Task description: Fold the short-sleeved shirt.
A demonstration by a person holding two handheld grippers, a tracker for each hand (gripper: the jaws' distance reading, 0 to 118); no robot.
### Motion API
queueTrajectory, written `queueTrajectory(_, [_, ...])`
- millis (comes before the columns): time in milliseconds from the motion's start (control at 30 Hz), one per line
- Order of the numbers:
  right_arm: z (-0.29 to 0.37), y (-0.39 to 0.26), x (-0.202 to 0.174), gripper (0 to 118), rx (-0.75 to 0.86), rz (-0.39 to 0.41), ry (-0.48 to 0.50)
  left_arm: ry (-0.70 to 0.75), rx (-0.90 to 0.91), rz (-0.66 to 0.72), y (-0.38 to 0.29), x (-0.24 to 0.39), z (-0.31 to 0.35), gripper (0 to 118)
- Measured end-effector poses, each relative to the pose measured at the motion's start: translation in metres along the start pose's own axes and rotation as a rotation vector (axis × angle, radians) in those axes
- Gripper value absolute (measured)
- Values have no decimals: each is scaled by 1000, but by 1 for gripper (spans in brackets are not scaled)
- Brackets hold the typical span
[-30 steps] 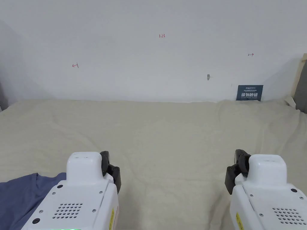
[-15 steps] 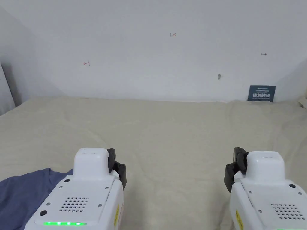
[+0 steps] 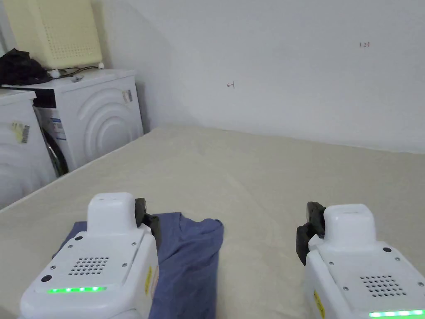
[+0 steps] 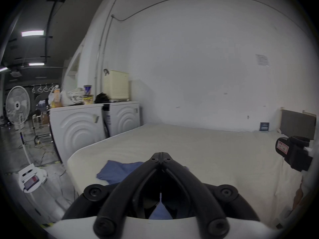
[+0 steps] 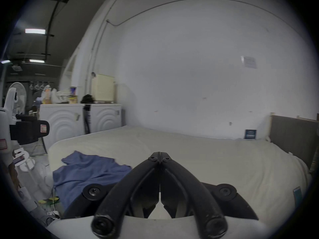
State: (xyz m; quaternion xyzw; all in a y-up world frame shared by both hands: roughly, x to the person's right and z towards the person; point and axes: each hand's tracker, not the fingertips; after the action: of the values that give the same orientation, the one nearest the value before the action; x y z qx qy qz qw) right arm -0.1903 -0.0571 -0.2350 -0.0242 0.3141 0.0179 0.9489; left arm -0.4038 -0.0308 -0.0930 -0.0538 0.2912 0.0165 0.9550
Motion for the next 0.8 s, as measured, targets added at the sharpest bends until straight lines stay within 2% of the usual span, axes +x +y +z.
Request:
queueTrajectory(167, [-11, -6, -33, 0, -19, 19, 77, 49, -30, -20, -7, -22, 4, 0])
queueTrajectory(300, [-16, -12, -45, 0, -45, 17, 108, 57, -75, -5, -15, -30, -3, 0])
queueTrajectory(500, [-25, -26, -45, 0, -100, 28, 104, 12, -210, 35, -40, -34, -45, 0])
queueTrajectory(633, [-33, -38, -39, 0, -150, 29, 85, -111, -446, 123, -70, -38, -94, 0])
queueTrajectory(800, [-42, -48, -33, 0, -196, 36, 59, -153, -574, 176, -109, -42, -148, 0])
